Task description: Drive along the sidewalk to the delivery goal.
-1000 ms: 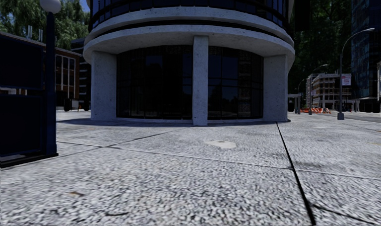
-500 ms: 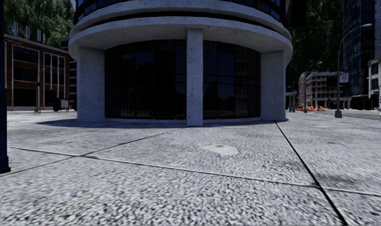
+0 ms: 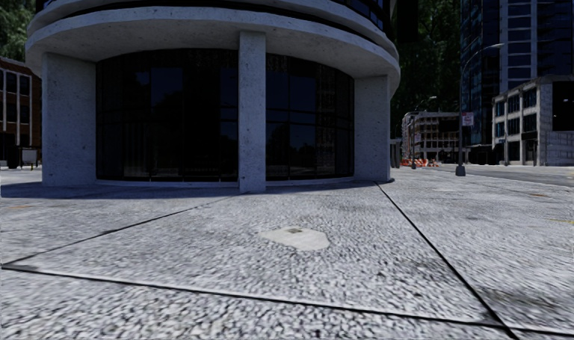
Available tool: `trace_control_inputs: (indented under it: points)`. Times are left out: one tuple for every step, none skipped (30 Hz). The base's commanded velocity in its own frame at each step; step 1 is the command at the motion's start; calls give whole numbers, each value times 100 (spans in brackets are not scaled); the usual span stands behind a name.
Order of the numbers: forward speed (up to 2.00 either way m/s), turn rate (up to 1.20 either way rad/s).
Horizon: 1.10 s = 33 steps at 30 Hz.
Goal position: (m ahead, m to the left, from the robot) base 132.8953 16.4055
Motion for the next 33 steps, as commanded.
trace_control_inputs:
  points:
    - [132, -42]
    - [132, -42]
    - [132, -42]
    - [132, -42]
    - [132, -42]
    - [132, -42]
    - [200, -42]
    - [200, -42]
    - [200, -42]
    - [200, -42]
    - [200, -42]
    - [200, -42]
    - [200, -42]
    - [200, -43]
    - [200, -43]
    - [200, -43]
    - [200, -43]
    - [200, -43]
    - [200, -43]
    - [200, -43]
    - [200, -43]
    - [200, -44]
    - [200, -44]
    - [200, -44]
    - [200, -44]
    - [200, -44]
    - [200, -46]
    - [200, -48]
    - [200, -49]
    - [200, -49]
    - [200, -49]
    - [200, -50]
    - [200, -50]
